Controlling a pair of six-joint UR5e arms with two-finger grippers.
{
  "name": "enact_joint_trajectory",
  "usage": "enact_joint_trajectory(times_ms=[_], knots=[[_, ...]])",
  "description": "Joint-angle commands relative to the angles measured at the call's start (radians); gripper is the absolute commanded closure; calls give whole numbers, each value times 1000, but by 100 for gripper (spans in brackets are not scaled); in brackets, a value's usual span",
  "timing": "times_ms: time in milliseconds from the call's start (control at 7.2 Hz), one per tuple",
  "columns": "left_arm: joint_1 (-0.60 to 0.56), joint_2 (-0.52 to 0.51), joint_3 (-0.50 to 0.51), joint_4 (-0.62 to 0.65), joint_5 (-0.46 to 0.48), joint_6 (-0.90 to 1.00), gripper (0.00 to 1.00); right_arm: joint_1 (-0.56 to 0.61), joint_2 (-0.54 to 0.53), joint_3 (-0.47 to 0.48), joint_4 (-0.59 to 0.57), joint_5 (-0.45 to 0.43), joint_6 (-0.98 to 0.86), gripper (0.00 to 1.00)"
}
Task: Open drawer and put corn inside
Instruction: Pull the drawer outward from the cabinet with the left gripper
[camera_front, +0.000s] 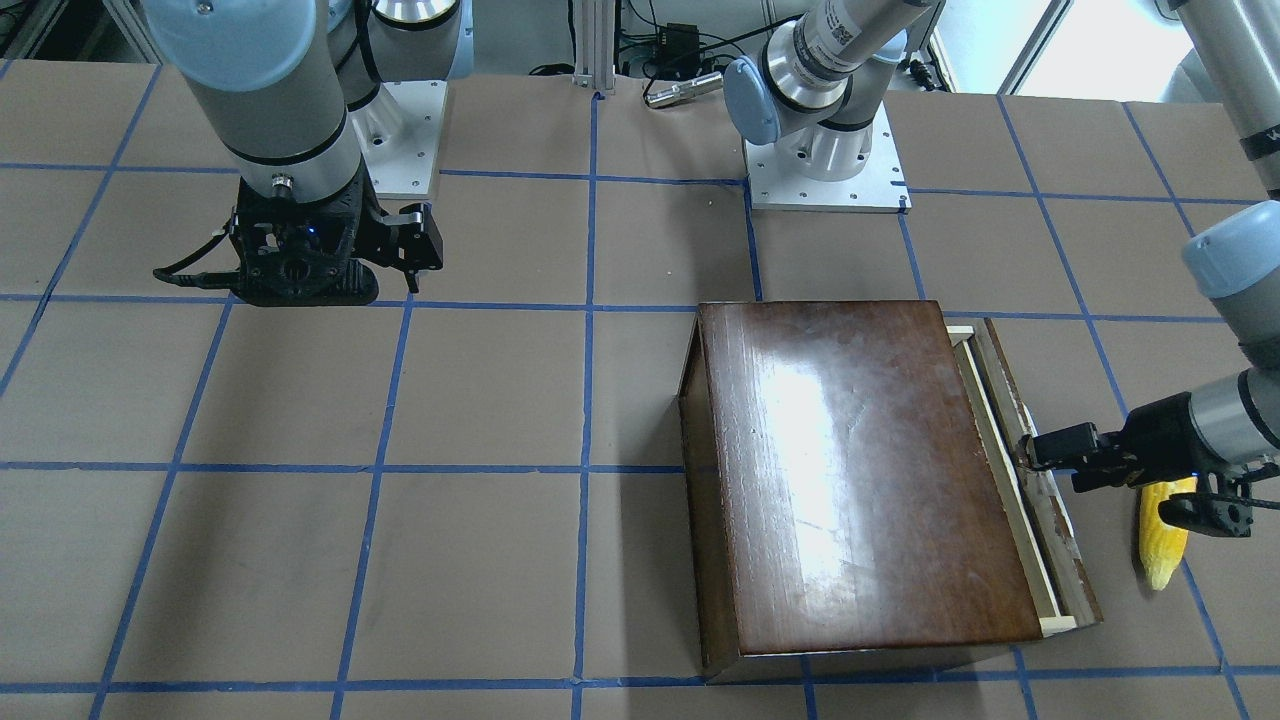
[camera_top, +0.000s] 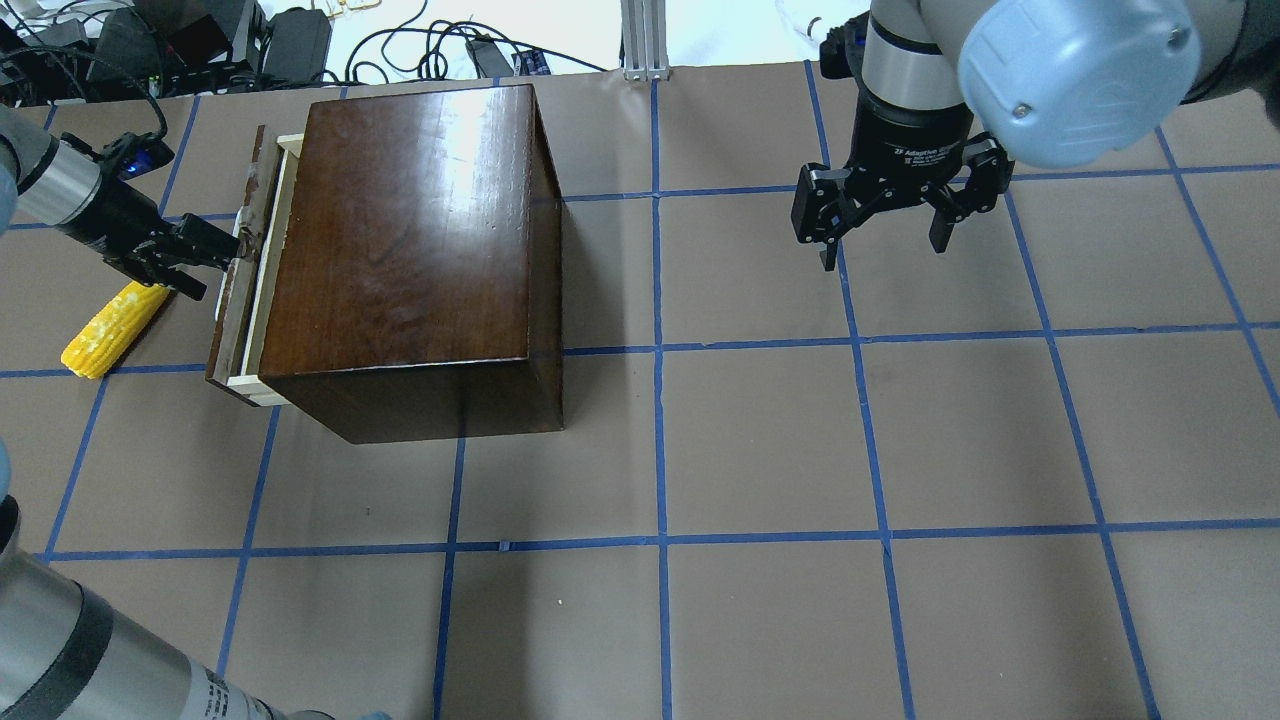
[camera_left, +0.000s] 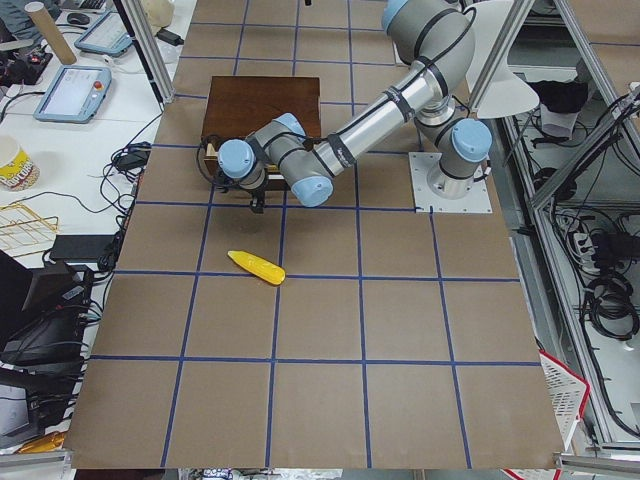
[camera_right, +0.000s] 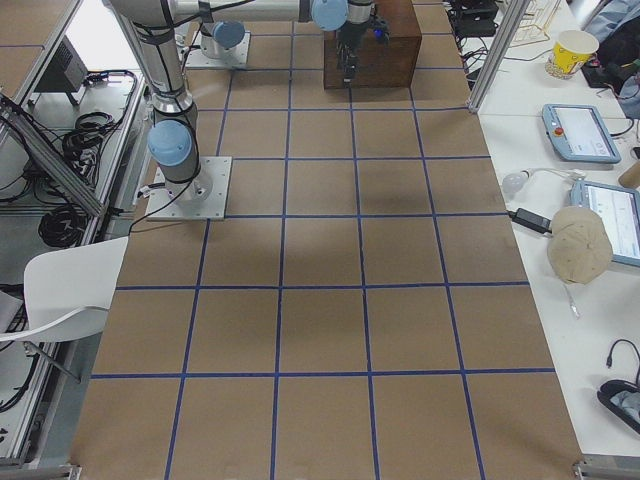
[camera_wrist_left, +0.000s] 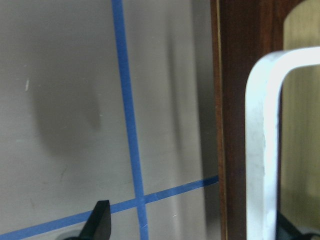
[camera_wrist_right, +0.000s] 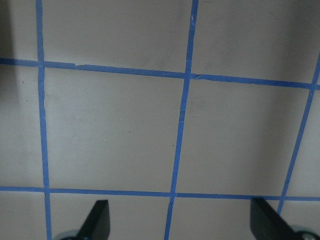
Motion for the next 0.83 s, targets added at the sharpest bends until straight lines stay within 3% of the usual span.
enact_joint_trajectory(times_ms=[0, 694], knots=[[1, -3, 22, 0, 15, 2, 0, 0, 0, 0, 0, 0, 0, 0], [21, -26, 58, 17, 51, 54, 0, 0, 0, 0, 0, 0, 0, 0]])
